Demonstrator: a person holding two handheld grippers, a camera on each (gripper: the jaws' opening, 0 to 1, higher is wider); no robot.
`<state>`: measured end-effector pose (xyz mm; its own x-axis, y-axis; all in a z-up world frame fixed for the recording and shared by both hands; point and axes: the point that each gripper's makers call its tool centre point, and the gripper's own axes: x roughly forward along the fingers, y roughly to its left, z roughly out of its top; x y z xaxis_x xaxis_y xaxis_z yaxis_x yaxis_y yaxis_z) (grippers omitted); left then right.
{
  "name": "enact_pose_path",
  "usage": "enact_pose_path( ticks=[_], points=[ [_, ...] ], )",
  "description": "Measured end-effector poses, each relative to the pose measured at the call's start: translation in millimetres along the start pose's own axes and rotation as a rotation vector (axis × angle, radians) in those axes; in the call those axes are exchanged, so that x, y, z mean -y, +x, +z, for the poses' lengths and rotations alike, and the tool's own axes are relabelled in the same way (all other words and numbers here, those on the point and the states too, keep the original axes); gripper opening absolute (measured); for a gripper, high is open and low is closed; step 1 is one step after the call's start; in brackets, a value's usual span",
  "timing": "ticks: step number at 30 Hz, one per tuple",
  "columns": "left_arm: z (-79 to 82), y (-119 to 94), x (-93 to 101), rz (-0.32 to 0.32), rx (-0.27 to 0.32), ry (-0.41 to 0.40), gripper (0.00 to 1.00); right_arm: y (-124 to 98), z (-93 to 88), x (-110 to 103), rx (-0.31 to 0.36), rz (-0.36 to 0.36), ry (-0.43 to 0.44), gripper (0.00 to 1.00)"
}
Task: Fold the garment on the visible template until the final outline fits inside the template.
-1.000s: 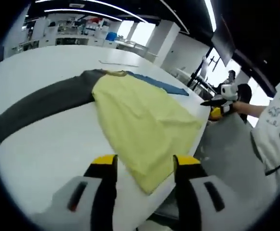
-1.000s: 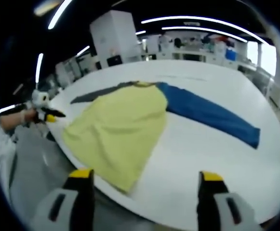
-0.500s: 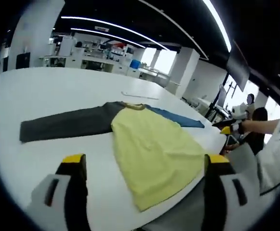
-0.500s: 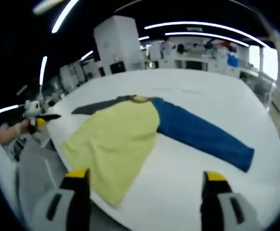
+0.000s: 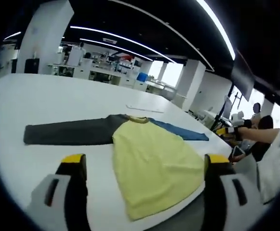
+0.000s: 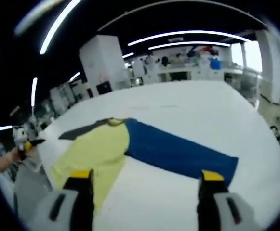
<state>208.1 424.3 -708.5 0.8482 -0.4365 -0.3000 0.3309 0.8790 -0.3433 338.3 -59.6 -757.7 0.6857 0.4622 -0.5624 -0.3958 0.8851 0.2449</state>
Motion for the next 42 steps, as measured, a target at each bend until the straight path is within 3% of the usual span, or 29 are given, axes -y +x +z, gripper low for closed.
enact_pose_path(
  ticks=[4, 10, 13, 15, 18, 21, 24, 26, 28, 31, 35, 36, 39, 42],
  points=[
    [0.1, -2, -0.1, 0.019, 0.013, -0.010, 0.99, 13, 5.5, 29, -0.028, -0.034, -0.022, 0.84],
    [-10.8, -2, 3.2, 0.035, -0.016, 0.000, 0.99, 20, 18.7, 49, -0.023, -0.060, -0.041, 0.76],
    [-15.8, 0, 7.6, 0.033, -0.031, 0.001, 0.98, 21, 18.1, 77, -0.017, -0.134, 0.024, 0.72],
    [-16.1, 0, 10.6, 0.033, -0.032, -0.003, 0.98, 18, 23.3, 97, 0.025, -0.192, 0.094, 0.70],
    [-17.7, 0, 10.9, 0.038, -0.031, -0.010, 0.98, 12, 15.7, 118, 0.012, -0.269, 0.125, 0.59],
    [-21.2, 0, 7.7, 0.045, -0.038, -0.024, 0.99, 9, 2.4, 133, -0.011, -0.315, 0.163, 0.57],
    [-22.6, 0, 7.9, 0.048, -0.040, -0.045, 0.98, 8, -13.9, 151, -0.051, -0.342, 0.172, 0.44],
    [-22.2, 2, 8.4, 0.048, -0.038, -0.054, 0.98, 6, -20.5, 147, -0.051, -0.364, 0.224, 0.41],
    [-22.1, 4, 9.3, 0.047, -0.035, -0.066, 0.98, 7, -30.5, 156, -0.077, -0.387, 0.234, 0.36],
    [-22.6, 6, 10.7, 0.042, -0.033, -0.094, 0.97, 7, -35.6, 150, -0.060, -0.396, 0.307, 0.31],
    [-22.4, 8, 11.6, 0.032, -0.042, -0.099, 0.96, 13, -45.8, 149, -0.107, -0.400, 0.256, 0.25],
    [-22.5, 9, 11.7, 0.029, -0.044, -0.100, 0.95, 10, -45.0, 150, -0.088, -0.423, 0.278, 0.23],
    [-22.6, 12, 13.2, 0.020, -0.052, -0.104, 0.95, 16, -41.0, 150, -0.083, -0.389, 0.276, 0.20],
    [-25.3, 15, 14.0, 0.011, -0.064, -0.106, 0.94, 18, -42.9, 151, -0.111, -0.392, 0.246, 0.04]
  ],
)
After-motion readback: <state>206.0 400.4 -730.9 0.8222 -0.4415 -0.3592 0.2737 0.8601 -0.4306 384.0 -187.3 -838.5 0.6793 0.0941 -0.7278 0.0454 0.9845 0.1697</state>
